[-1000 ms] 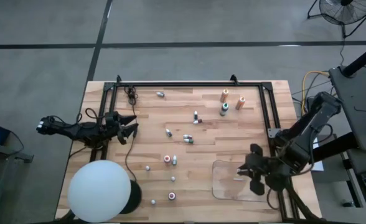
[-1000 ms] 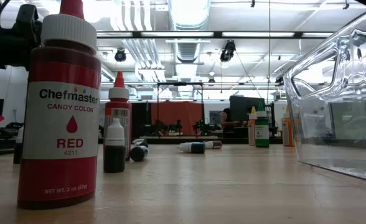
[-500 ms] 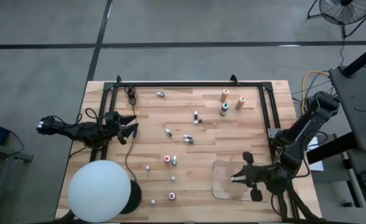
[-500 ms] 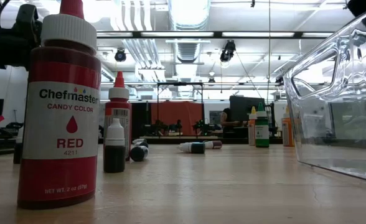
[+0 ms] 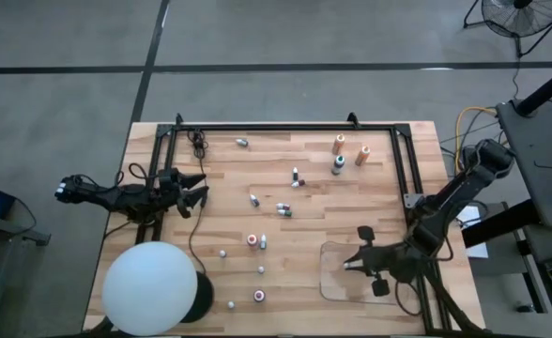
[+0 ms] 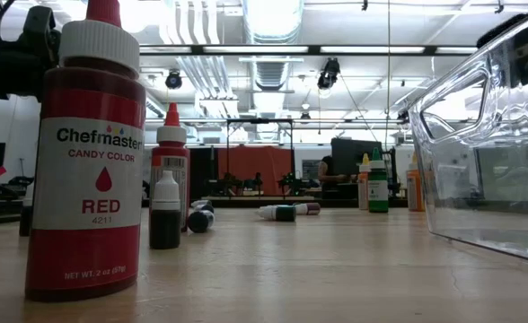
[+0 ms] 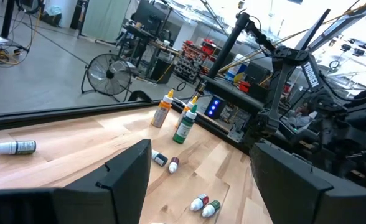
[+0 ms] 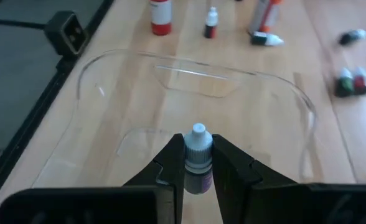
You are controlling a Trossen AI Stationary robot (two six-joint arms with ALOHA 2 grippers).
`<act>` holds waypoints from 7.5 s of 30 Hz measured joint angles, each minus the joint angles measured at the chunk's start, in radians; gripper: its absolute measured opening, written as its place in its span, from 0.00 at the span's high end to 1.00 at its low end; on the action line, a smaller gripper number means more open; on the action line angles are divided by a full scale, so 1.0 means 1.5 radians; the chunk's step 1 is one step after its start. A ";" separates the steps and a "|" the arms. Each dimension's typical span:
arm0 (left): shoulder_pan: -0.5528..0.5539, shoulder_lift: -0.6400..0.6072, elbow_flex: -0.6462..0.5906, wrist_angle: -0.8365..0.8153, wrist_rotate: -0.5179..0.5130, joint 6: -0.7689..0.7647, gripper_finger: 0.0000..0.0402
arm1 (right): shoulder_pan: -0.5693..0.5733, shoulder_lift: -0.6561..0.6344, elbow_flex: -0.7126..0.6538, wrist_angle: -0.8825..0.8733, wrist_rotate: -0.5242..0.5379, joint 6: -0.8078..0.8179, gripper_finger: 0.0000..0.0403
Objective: Pick & Place food coloring
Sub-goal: Put the violet food color into the transparent bin, then put the brown food color into the transparent bin
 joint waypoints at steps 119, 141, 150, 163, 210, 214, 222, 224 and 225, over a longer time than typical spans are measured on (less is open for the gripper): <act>0.000 0.001 0.000 0.000 0.000 0.000 0.39 | -0.102 0.212 -0.019 0.277 -0.352 -0.485 0.89; 0.000 0.001 0.000 0.000 0.000 0.000 0.39 | -0.126 0.271 -0.016 0.342 -0.409 -0.473 0.89; 0.000 0.001 0.000 0.000 0.000 0.000 0.39 | -0.129 0.275 -0.016 0.345 -0.408 -0.429 0.89; 0.000 0.001 0.000 0.000 0.000 0.000 0.39 | -0.129 0.275 -0.016 0.344 -0.408 -0.392 0.68; 0.000 0.001 0.000 0.000 0.000 0.000 0.39 | -0.128 -0.134 -0.015 0.062 -0.020 -0.100 0.61; 0.000 0.001 0.000 0.000 0.000 0.000 0.39 | -0.147 -0.132 -0.016 0.059 -0.053 -0.135 0.61; 0.000 0.001 0.000 0.000 0.000 0.000 0.39 | -0.285 -0.109 -0.013 -0.003 -0.220 -0.139 0.61; 0.000 0.001 0.000 0.000 0.000 0.000 0.39 | -0.324 -0.097 -0.006 -0.011 -0.265 -0.160 0.61; 0.000 0.001 0.000 0.001 0.000 0.000 0.39 | -0.343 -0.091 -0.003 -0.012 -0.280 -0.172 0.61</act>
